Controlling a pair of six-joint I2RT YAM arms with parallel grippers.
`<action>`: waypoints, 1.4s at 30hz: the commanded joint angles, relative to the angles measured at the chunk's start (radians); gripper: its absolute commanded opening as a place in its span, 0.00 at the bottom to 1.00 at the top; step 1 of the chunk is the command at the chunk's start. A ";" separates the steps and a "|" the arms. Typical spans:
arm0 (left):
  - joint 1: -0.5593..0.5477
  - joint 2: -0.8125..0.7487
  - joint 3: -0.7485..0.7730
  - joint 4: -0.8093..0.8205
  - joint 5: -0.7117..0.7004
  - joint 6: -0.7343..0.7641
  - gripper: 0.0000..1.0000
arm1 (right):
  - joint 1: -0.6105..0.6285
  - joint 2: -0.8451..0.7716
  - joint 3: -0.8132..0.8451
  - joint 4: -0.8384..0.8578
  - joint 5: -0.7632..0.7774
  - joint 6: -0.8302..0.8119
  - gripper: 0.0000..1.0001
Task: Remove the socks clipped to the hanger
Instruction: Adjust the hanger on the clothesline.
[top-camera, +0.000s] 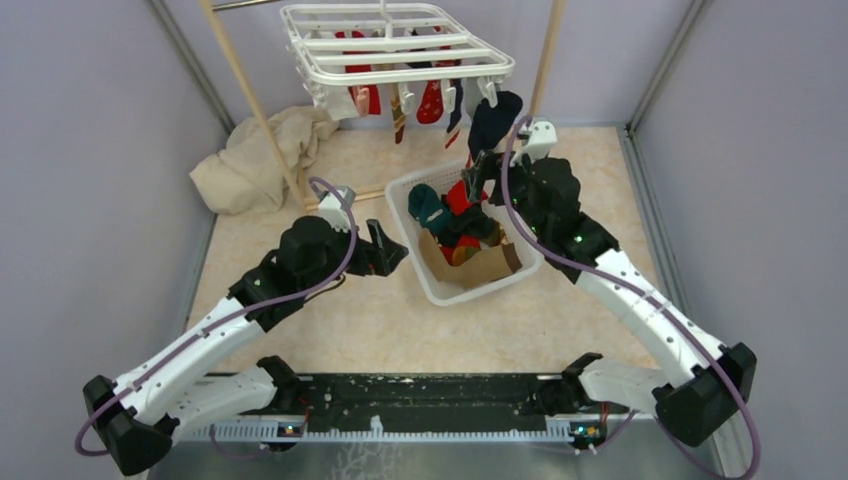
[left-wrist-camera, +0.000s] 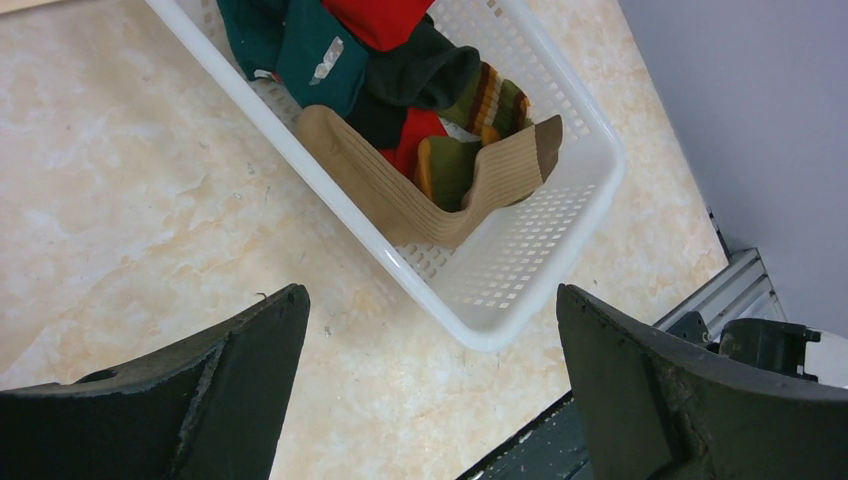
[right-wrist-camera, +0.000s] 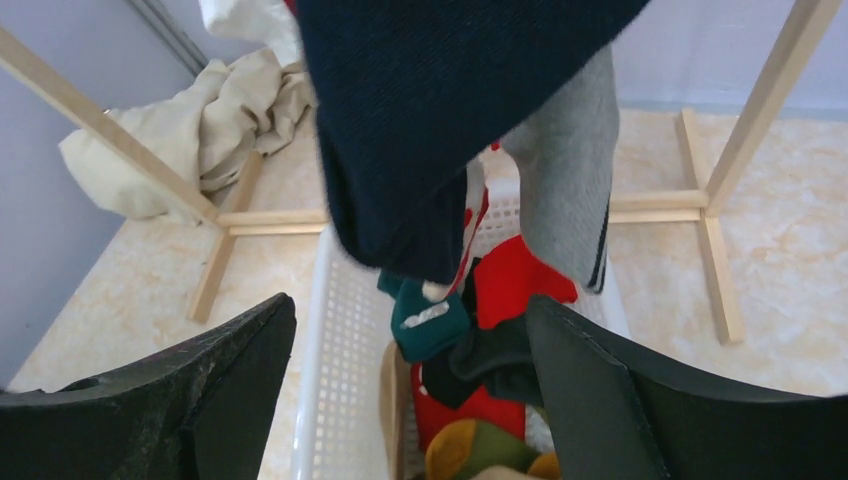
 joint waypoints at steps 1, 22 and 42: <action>-0.003 -0.003 0.017 -0.014 0.002 0.013 0.99 | -0.034 0.105 0.075 0.160 -0.042 0.007 0.84; -0.003 -0.014 -0.018 0.008 0.008 0.010 0.99 | -0.033 0.125 -0.016 0.247 -0.087 0.035 0.00; -0.003 -0.086 0.043 -0.149 -0.142 0.053 0.99 | 0.365 0.186 0.082 0.110 0.162 -0.153 0.00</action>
